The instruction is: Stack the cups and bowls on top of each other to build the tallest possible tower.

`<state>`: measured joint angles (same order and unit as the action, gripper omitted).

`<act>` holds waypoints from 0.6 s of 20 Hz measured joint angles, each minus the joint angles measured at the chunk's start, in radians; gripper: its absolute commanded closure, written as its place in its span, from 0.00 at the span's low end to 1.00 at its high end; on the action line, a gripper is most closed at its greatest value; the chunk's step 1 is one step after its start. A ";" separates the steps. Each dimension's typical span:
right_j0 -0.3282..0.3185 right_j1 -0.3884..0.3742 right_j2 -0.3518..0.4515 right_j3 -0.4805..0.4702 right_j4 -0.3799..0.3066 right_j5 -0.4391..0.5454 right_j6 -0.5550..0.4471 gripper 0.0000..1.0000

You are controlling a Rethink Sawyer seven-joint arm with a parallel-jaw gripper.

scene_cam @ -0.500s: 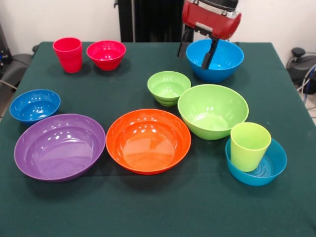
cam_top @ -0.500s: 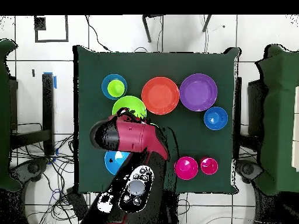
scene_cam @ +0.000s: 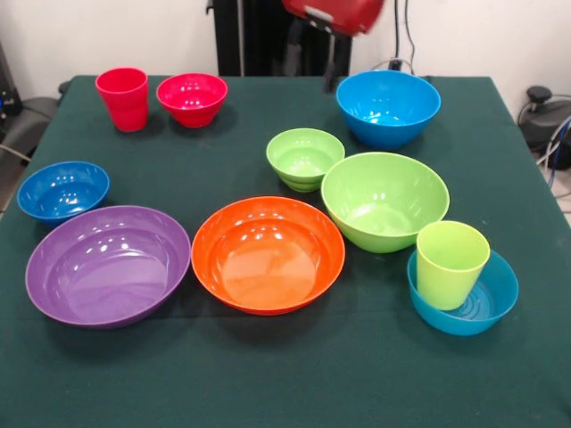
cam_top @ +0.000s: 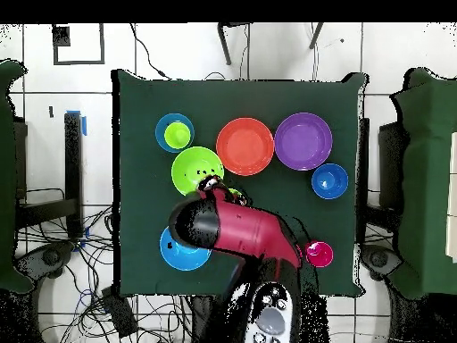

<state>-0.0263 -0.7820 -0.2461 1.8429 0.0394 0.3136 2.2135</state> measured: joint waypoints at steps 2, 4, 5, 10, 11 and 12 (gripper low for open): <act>-0.021 -0.028 0.003 0.053 -0.025 -0.026 0.000 0.00; -0.035 -0.054 0.005 0.121 -0.072 -0.062 0.000 0.00; -0.041 -0.061 0.012 0.143 -0.090 -0.075 0.000 0.00; -0.088 -0.075 0.057 0.230 -0.176 -0.134 0.000 0.00; -0.098 -0.075 0.067 0.244 -0.193 -0.145 0.000 0.00; -0.101 -0.072 0.071 0.250 -0.205 -0.153 0.000 0.00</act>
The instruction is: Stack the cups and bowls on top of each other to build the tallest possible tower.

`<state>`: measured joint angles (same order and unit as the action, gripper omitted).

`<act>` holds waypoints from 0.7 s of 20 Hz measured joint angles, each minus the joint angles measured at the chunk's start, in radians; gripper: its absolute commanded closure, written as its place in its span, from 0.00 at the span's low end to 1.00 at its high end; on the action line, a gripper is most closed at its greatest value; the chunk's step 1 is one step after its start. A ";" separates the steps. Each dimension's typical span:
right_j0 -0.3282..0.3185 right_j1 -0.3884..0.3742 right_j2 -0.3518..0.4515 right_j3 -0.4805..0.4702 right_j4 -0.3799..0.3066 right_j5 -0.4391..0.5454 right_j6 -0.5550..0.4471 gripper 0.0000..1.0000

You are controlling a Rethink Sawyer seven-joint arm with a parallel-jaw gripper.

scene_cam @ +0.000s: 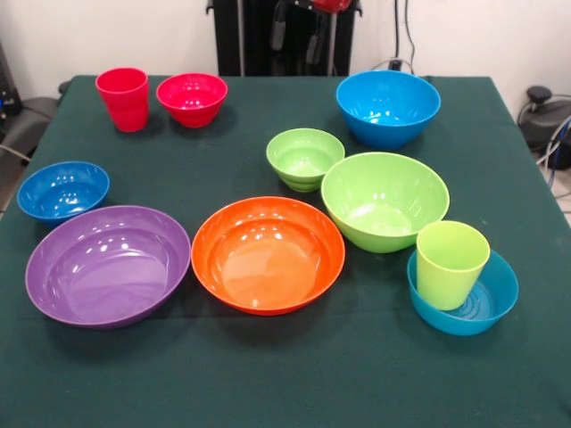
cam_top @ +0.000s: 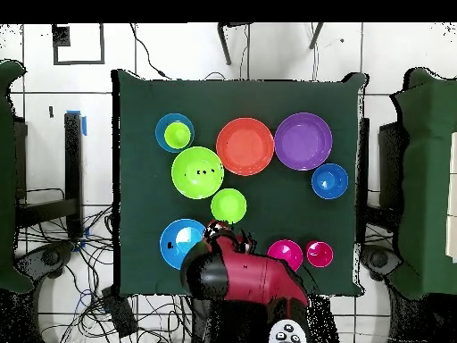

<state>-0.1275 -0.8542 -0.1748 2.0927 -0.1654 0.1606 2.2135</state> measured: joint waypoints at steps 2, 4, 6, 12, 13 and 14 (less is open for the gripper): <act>-0.007 0.014 0.010 0.010 -0.037 -0.031 0.000 0.00; -0.007 0.047 0.016 0.010 -0.084 -0.080 0.000 0.00; -0.007 0.068 0.017 0.010 -0.110 -0.109 0.000 0.00; -0.007 0.112 0.016 0.010 -0.177 -0.153 0.000 0.00; -0.007 0.121 0.013 0.010 -0.194 -0.156 0.000 0.00; -0.007 0.124 0.012 0.010 -0.198 -0.156 0.000 0.00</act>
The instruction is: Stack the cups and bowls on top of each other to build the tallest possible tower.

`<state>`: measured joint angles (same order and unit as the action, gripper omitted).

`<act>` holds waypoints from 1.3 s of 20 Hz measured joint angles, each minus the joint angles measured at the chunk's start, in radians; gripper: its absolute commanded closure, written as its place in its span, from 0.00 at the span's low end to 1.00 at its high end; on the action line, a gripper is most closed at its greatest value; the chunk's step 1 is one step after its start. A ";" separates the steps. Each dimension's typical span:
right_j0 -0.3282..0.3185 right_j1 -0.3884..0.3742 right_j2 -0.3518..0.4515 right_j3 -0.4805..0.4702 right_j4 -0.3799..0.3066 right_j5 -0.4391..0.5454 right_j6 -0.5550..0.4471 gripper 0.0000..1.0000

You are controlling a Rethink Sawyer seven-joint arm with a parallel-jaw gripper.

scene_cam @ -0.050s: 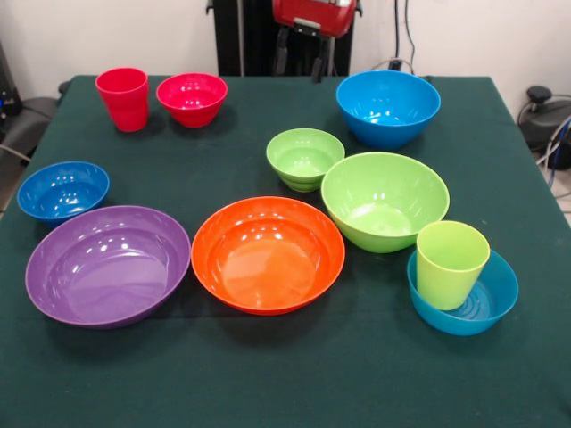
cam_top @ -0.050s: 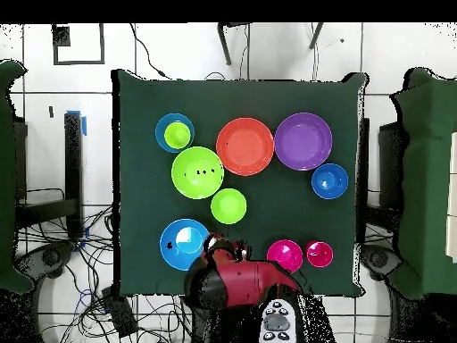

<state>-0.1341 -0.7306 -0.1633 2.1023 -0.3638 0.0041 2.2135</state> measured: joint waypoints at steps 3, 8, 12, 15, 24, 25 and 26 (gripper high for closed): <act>-0.001 0.016 -0.010 0.000 -0.032 -0.001 0.000 0.00; -0.019 0.029 -0.015 0.000 -0.097 -0.001 0.000 0.00; -0.041 0.028 -0.020 -0.001 -0.141 -0.001 0.000 0.00; -0.060 0.028 -0.021 -0.003 -0.173 -0.001 0.000 0.00; -0.085 0.048 -0.028 -0.033 -0.226 -0.009 0.000 0.00; -0.087 0.056 -0.030 -0.039 -0.235 -0.015 0.000 0.00; -0.088 0.059 -0.031 -0.042 -0.238 -0.018 0.000 0.00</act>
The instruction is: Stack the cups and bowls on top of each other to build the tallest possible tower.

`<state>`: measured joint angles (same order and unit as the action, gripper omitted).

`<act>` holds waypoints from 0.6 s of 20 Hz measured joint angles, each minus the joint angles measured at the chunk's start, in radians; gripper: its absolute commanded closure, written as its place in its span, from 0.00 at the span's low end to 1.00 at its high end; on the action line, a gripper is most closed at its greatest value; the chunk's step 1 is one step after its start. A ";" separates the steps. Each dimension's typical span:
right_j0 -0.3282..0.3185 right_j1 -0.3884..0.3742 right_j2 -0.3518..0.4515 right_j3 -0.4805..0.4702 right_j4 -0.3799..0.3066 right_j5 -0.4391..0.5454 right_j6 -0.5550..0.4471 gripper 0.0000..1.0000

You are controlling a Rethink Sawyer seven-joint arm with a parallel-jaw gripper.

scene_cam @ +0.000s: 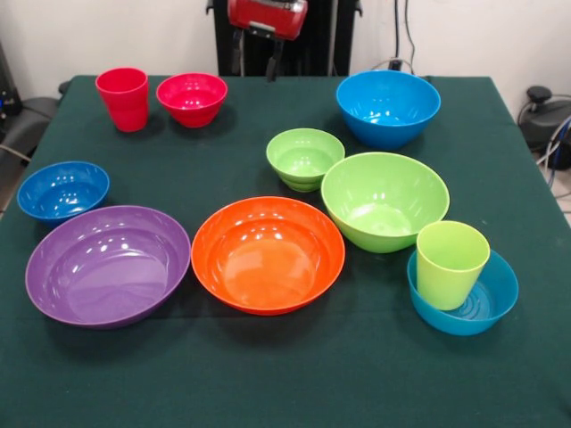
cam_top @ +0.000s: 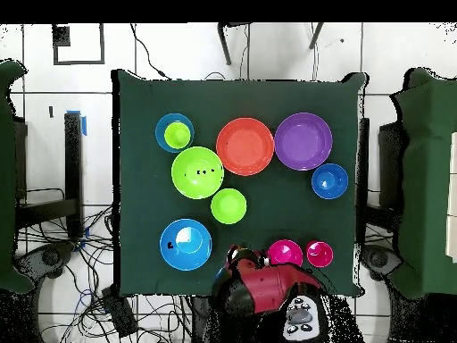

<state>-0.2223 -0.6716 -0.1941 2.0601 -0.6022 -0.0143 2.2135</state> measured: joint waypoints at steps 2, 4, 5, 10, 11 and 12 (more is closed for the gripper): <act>-0.007 0.015 0.000 -0.013 -0.015 -0.018 0.000 0.00; -0.011 0.024 0.000 -0.021 -0.021 -0.028 0.000 0.00; -0.013 0.030 0.000 -0.029 -0.023 -0.034 0.000 0.00; -0.015 0.054 -0.001 -0.063 -0.026 -0.046 0.000 0.00; -0.017 0.056 0.000 -0.070 -0.028 -0.046 0.000 0.00; -0.018 0.056 0.000 -0.073 -0.029 -0.046 0.000 0.00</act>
<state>-0.2404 -0.6151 -0.1945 1.9876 -0.6317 -0.0599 2.2135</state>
